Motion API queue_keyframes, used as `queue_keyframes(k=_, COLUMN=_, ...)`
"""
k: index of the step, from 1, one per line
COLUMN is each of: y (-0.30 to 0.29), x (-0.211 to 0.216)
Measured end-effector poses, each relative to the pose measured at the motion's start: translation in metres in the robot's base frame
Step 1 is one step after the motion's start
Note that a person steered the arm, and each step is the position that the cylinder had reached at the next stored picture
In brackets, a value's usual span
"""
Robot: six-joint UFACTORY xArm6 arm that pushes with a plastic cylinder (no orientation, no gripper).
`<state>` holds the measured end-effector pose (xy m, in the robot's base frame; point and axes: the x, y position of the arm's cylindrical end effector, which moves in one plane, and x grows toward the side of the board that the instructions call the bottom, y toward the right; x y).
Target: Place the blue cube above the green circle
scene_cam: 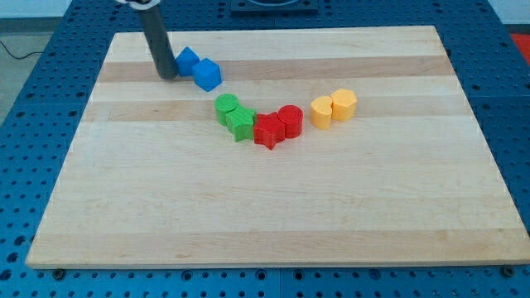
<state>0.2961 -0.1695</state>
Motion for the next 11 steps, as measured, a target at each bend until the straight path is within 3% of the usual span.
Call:
queue_keyframes(k=2, y=0.075, x=0.0)
queue_keyframes(k=4, y=0.102, x=-0.001)
queue_keyframes(k=9, y=0.104, x=0.03)
queue_keyframes(k=10, y=0.091, x=0.03)
queue_keyframes(k=11, y=0.04, x=0.031)
